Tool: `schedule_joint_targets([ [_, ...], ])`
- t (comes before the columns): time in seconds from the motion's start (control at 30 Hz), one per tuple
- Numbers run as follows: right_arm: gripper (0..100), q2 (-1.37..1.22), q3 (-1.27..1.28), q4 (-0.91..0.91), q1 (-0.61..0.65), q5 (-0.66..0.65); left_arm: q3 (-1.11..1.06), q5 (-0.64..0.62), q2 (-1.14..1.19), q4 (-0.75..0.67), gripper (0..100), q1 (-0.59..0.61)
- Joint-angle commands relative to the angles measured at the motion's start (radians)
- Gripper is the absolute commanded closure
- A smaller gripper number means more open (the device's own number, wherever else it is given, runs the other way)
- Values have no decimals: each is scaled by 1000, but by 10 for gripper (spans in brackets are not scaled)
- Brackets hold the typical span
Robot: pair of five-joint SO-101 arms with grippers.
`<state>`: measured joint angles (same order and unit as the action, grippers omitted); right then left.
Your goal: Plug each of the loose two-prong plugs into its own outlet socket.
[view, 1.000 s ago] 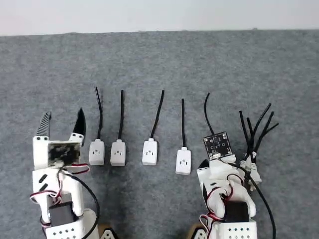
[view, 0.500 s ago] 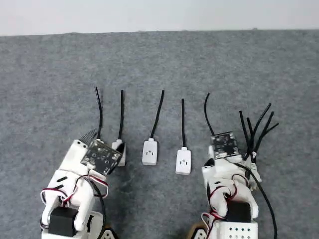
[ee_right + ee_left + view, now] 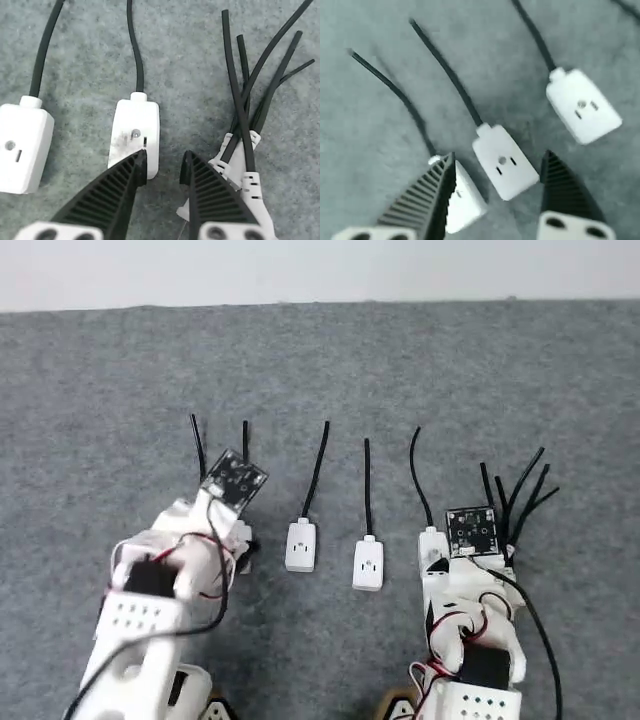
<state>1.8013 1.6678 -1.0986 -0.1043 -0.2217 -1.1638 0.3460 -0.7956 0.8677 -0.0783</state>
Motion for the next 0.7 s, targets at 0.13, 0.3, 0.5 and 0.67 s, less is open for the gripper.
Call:
schedule_joint_targets([
  [0.13,872,12,-34,25,-12,2,-2,-21,-3,-58,731,-83],
  [0.3,872,12,-32,25,-12,2,-93,-120,-110,-117,731,-110],
  [0.5,872,12,-32,16,-21,0,-196,-123,-229,-176,729,-101],
  [0.67,837,1,-81,-53,-21,-57,-254,-124,-330,-199,728,-52],
])
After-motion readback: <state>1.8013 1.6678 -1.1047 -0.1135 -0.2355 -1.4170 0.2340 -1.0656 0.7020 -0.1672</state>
